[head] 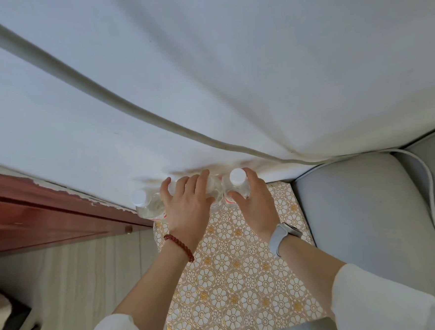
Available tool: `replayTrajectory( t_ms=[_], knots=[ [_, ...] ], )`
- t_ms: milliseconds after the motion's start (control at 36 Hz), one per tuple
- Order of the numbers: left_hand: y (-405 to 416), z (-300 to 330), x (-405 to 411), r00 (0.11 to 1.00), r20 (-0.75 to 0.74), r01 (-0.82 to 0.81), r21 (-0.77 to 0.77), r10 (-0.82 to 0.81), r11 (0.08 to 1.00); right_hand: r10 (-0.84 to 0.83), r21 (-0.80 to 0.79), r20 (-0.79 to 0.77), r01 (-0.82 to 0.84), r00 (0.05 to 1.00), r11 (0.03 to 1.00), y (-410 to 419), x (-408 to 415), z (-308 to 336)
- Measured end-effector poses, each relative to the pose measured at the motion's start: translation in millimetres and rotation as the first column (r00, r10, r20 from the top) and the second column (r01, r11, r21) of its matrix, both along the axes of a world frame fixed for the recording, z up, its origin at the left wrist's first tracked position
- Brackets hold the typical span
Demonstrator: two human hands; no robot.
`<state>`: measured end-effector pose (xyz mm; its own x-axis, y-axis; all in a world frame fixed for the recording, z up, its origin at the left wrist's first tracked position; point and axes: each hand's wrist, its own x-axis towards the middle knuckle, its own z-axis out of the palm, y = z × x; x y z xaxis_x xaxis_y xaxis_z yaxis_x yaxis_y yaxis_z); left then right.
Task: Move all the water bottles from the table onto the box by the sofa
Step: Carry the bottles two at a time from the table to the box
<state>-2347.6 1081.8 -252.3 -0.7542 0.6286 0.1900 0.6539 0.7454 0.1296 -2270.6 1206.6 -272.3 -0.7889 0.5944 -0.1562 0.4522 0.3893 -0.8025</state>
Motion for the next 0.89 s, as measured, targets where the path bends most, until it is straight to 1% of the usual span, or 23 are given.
replayTrajectory(
  t_ms=[56, 111, 194, 278, 361, 417, 472, 556, 639, 750, 889],
  knots=[
    [1.4, 1.3, 1.4, 1.000, 0.009, -0.006, -0.034, 0.006, 0.999, -0.005, -0.034, 0.005, 0.005, 1.000, 0.999, -0.2, 0.8, 0.3],
    [2.3, 2.3, 3.7, 1.000, 0.021, -0.012, -0.057, 0.013, 0.998, -0.017, -0.116, 0.023, 0.020, 1.000, 0.993, 0.5, 2.5, 2.1],
    [2.0, 5.9, 8.3, 0.997, 0.073, -0.034, -0.053, 0.038, 0.998, 0.010, -0.218, 0.046, 0.001, 0.999, 0.976, 2.1, 9.2, 8.5],
    [-1.0, 14.6, 17.2, 0.990, 0.127, -0.062, -0.026, 0.065, 0.998, 0.031, -0.214, 0.099, -0.009, 0.995, 0.977, 1.3, 20.4, 20.3],
    [-12.3, 26.9, 34.3, 0.977, 0.182, -0.122, 0.052, 0.110, 0.991, 0.109, -0.153, 0.174, -0.083, 0.979, 0.985, -4.7, 36.5, 34.2],
    [-27.5, 37.9, 50.4, 0.950, 0.266, -0.198, 0.101, 0.166, 0.975, 0.193, -0.172, 0.230, -0.156, 0.954, 0.973, -13.4, 49.6, 47.2],
    [-50.6, 50.2, 67.3, 0.909, 0.346, -0.290, 0.127, 0.232, 0.948, 0.288, -0.216, 0.249, -0.237, 0.925, 0.947, -27.0, 63.2, 65.8],
    [-92.4, 72.8, 88.4, 0.841, 0.417, -0.427, 0.124, 0.344, 0.895, 0.395, -0.231, 0.185, -0.351, 0.900, 0.907, -53.7, 76.8, 99.9],
    [-144.5, 103.1, 111.8, 0.771, 0.430, -0.556, 0.097, 0.469, 0.826, 0.515, -0.205, 0.114, -0.487, 0.850, 0.849, -94.4, 80.9, 134.4],
    [-227.9, 144.6, 151.3, 0.674, 0.426, -0.710, 0.148, 0.603, 0.689, 0.674, -0.136, 0.041, -0.664, 0.737, 0.735, -171.3, 83.9, 172.4],
    [-339.2, 185.1, 237.8, 0.577, 0.346, -0.817, 0.224, 0.740, 0.532, 0.848, -0.077, 0.033, -0.844, 0.529, 0.530, -291.3, 118.8, 207.0]
  ],
)
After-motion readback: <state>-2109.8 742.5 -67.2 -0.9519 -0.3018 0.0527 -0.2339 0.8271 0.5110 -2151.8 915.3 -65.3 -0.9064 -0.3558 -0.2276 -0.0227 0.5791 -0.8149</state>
